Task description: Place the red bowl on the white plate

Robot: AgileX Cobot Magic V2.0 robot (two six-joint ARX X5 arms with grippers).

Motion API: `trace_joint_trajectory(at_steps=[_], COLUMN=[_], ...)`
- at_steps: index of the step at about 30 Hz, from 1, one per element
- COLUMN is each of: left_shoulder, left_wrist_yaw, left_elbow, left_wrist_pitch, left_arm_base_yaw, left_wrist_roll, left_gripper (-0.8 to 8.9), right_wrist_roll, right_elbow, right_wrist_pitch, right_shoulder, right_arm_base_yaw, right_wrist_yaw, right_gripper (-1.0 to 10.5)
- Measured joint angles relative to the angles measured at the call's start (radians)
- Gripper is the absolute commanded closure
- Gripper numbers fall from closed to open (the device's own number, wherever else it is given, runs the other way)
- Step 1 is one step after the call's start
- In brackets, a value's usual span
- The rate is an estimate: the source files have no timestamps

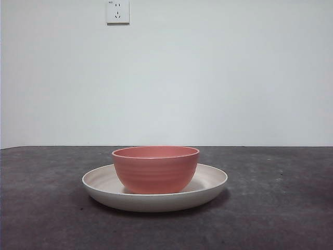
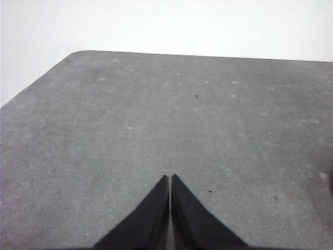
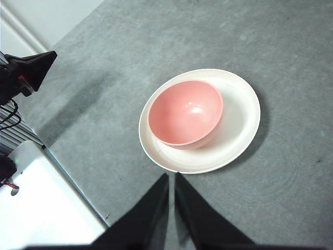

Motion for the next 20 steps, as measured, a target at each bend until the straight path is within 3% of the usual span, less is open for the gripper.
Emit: trace_joint_trajectory(at_steps=[7, 11, 16, 20], left_shoulder=[0.000, 0.000, 0.000, 0.000], left_wrist_yaw=[0.000, 0.000, 0.000, 0.000], left_elbow=[0.000, 0.000, 0.000, 0.000], left_wrist_pitch=[0.000, 0.000, 0.000, 0.000], left_arm_base_yaw=[0.000, 0.000, 0.000, 0.000], left_wrist_roll=[0.000, 0.000, 0.000, 0.000], left_gripper=[8.06, 8.07, 8.07, 8.06], right_wrist_roll=[0.000, -0.014, -0.143, -0.223], right_elbow=[0.000, -0.002, -0.110, -0.283], right_wrist_pitch=[0.000, 0.003, 0.103, 0.276], right_shoulder=[-0.005, -0.054, -0.192, -0.315], right_arm_base_yaw=[-0.002, -0.051, -0.188, -0.298], right_wrist_yaw=[0.003, 0.002, 0.020, 0.121], right_gripper=[9.3, 9.3, 9.3, 9.3])
